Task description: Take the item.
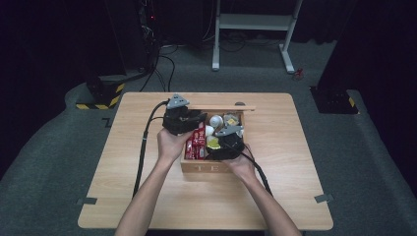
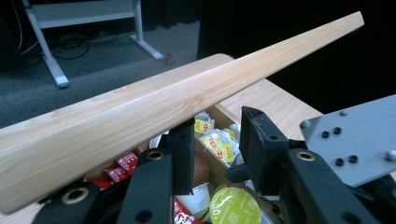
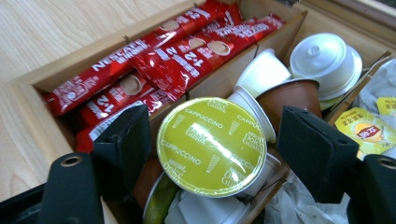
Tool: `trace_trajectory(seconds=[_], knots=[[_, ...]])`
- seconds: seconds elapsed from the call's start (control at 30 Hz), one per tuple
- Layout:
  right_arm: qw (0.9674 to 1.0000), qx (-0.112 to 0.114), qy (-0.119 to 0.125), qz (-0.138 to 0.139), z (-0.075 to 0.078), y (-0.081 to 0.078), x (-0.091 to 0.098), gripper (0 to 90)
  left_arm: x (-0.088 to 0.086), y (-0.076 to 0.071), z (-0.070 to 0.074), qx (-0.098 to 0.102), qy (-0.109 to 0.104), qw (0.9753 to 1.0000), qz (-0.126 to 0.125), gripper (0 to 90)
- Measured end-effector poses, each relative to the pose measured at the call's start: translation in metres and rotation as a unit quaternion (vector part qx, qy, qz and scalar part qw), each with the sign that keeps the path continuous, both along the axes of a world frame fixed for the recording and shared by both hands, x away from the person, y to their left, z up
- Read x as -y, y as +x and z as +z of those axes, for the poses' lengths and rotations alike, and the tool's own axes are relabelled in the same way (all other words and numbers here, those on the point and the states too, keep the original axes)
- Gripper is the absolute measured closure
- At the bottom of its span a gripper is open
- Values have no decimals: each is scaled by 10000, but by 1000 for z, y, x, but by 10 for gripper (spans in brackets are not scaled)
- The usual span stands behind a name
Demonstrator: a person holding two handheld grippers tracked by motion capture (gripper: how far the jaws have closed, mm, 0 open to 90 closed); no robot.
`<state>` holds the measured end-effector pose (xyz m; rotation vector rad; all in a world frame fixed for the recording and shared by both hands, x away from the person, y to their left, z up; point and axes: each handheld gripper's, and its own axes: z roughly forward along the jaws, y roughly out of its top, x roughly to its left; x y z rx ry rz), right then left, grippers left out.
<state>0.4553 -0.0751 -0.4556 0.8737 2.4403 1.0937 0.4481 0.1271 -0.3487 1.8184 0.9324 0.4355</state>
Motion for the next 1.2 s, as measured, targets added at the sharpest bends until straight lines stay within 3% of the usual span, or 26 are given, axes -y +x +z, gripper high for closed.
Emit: trace_trajectory(seconds=[0.23,0.47,0.9,1.2], knots=[[9998,-158,-133,-29,-1,1,-3,369,0,0,0,-1,4,10000,-3,660],[9998,-103,-152,-57,-1,0,-3,377,0,0,0,0,5,10000,-5,658],[9997,143,158,-70,15,-8,7,378,0,0,0,0,7,10000,-21,655],[9995,199,217,-150,22,-10,18,379,0,-1,-1,15,4,10000,-14,654]])
